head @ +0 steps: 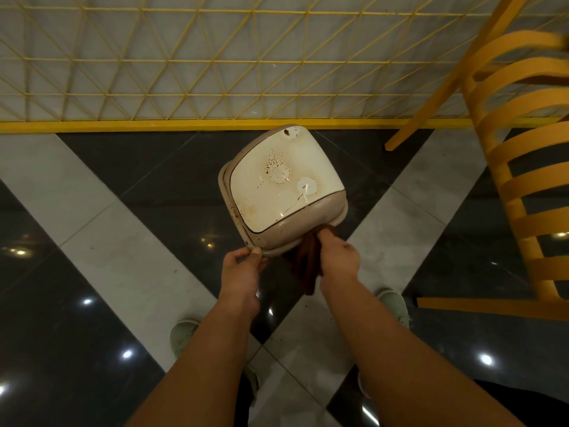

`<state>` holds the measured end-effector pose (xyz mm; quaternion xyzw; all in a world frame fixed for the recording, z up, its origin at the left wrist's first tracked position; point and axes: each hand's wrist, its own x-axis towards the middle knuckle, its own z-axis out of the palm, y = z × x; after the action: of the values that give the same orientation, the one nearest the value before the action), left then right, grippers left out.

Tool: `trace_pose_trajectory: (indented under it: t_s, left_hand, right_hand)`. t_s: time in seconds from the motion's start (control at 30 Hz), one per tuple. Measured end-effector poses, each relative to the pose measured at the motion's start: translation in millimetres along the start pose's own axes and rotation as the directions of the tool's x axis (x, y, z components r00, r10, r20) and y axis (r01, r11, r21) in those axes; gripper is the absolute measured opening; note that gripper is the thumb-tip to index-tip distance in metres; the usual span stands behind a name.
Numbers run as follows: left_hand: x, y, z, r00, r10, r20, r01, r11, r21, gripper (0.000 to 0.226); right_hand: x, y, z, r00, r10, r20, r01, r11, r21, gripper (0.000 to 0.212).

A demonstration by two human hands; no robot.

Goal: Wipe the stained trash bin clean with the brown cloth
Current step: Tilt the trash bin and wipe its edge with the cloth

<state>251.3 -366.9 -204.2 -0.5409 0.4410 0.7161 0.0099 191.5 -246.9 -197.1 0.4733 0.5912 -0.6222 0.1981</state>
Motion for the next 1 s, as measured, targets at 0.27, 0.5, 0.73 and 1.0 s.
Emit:
trace_pose_trajectory:
  t_s: [0.27, 0.5, 0.73, 1.0]
  left_hand:
    - [-4, 2, 2, 0.997, -0.071, -0.017, 0.071, 0.997, -0.013, 0.01]
    - [5, 1, -3, 1.0, 0.005, 0.021, -0.005, 1.0, -0.005, 0.015]
    - [14, -6, -4, 0.999, 0.038, -0.008, -0.039, 0.999, -0.012, 0.014]
    - [13, -4, -12, 0.988, -0.06, 0.143, 0.071, 0.995, -0.071, 0.019]
  right_hand:
    - [-26, 53, 25, 0.991, -0.047, 0.124, 0.057, 0.995, -0.079, 0.023]
    - [13, -13, -10, 0.994, -0.108, -0.028, 0.109, 0.994, 0.016, 0.03]
    - [29, -29, -6, 0.966, -0.209, -0.153, 0.213, 0.977, 0.004, 0.021]
    - [-2, 10, -25, 0.893, -0.447, -0.056, 0.444, 0.894, -0.062, 0.021]
